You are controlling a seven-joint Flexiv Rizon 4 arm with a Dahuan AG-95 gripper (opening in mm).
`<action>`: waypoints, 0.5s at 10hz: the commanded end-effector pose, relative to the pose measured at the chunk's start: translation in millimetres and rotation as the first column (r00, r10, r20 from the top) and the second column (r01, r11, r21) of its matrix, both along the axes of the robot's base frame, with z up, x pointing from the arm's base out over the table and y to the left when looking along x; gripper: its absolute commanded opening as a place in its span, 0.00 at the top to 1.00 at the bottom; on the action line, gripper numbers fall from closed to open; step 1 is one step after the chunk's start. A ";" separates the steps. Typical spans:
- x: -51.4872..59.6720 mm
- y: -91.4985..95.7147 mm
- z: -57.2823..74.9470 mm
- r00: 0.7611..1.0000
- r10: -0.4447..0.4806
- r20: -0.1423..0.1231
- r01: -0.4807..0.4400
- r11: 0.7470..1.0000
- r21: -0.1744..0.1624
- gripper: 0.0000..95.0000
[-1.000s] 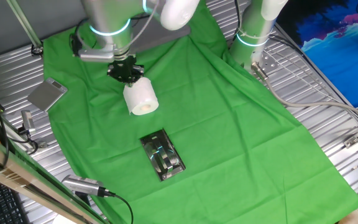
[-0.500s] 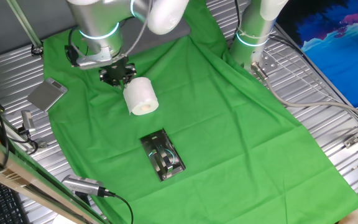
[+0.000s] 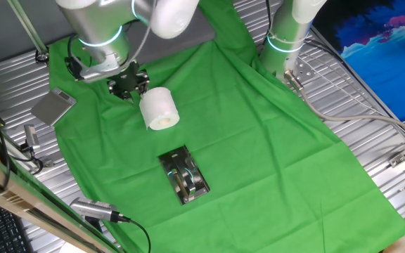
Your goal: Put the toilet paper on its holder
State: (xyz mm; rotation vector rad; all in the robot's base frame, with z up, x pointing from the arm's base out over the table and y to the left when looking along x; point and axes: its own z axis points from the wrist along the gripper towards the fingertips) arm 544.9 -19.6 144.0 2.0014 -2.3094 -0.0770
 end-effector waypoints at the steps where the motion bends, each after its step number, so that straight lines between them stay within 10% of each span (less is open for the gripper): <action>1: -1.7 -0.8 0.1 0.996 -0.010 0.086 0.009 1.000 0.009 0.40; 3: -1.8 -0.8 -0.3 0.998 -0.013 0.065 0.012 1.000 0.017 0.40; 5: -5.1 -0.7 -2.9 1.000 -0.020 -0.017 0.021 0.999 0.030 0.00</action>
